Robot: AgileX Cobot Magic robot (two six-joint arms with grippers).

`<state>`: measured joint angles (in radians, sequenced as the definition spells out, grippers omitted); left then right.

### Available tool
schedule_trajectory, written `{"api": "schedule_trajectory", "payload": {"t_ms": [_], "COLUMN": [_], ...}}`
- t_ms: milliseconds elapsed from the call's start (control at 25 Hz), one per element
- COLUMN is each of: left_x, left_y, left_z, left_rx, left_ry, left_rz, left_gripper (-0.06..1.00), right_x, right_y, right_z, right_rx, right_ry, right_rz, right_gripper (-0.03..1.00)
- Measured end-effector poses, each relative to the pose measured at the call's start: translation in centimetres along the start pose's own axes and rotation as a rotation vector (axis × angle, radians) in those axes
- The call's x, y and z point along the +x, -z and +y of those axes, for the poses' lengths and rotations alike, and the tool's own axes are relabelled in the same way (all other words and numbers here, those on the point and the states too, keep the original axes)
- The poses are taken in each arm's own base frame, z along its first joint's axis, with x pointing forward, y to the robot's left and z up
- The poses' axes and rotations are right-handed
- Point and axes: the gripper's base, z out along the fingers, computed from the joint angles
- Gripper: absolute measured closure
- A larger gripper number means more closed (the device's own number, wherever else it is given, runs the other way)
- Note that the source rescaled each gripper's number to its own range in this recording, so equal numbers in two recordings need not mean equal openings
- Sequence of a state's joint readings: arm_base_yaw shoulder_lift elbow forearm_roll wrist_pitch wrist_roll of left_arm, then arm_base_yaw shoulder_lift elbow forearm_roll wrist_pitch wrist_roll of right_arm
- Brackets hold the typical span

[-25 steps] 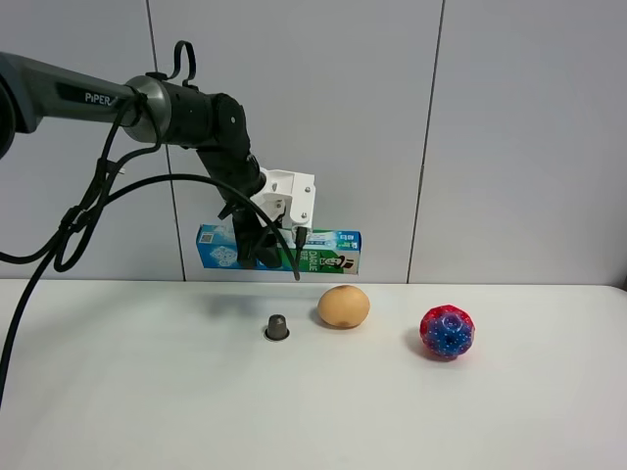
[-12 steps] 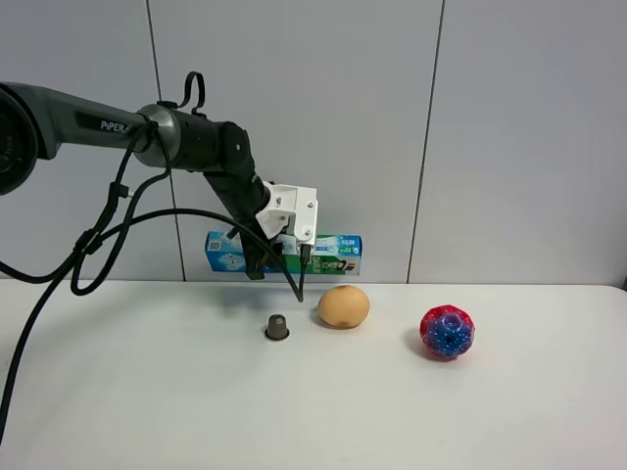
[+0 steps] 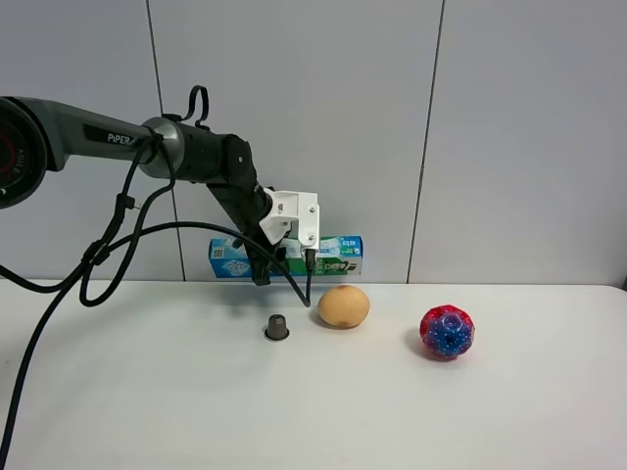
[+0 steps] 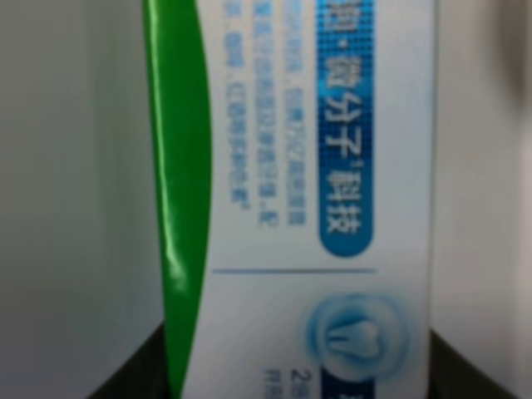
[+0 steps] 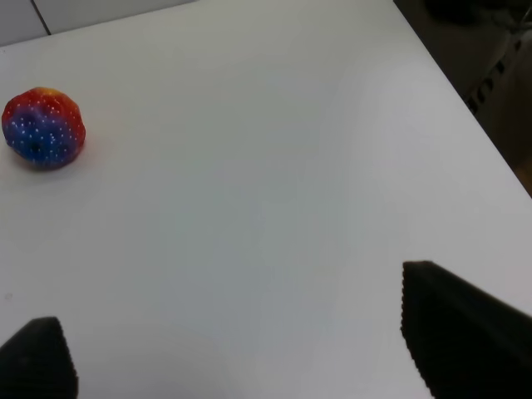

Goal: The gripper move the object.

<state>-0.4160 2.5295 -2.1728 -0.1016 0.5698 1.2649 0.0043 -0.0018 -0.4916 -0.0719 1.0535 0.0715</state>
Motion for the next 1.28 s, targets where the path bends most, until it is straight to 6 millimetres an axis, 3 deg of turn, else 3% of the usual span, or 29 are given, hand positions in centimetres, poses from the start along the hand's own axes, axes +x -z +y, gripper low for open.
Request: {"api": "schedule_trajectory", "payload": {"t_ms": [320,440,640,840,1040,1280], "left_x": [0.0,0.1,-0.1,-0.5,-2.6,-5.6], "left_y": [-0.1,-0.1,0.0,0.7,5.2,14.6], "left_z": [-0.3,-0.3,-0.1,0.0,1.7,4.2], "left_rx": [0.024,0.023,0.007,0.04,0.051,0.032], "left_ry": [0.001,0.004,0.006,0.01,0.104,0.372], "left_rz": [0.007,0.006,0.0,0.005,0.003,0.015], "left_gripper": [0.83,0.69,0.61,0.42,0.37,0.37], "right_x": [0.0,0.0,0.0,0.0,0.0,0.0], "right_y": [0.0,0.0,0.0,0.0,0.0,0.0], "right_z": [0.0,0.0,0.0,0.0,0.0,0.0], "right_rx": [0.0,0.0,0.0,0.0,0.0,0.0], "right_ry": [0.0,0.0,0.0,0.0,0.0,0.0], "right_rz": [0.0,0.0,0.0,0.0,0.0,0.0], "right_gripper": [-0.03,-0.03,-0.03,-0.03,-0.03,-0.03]}}
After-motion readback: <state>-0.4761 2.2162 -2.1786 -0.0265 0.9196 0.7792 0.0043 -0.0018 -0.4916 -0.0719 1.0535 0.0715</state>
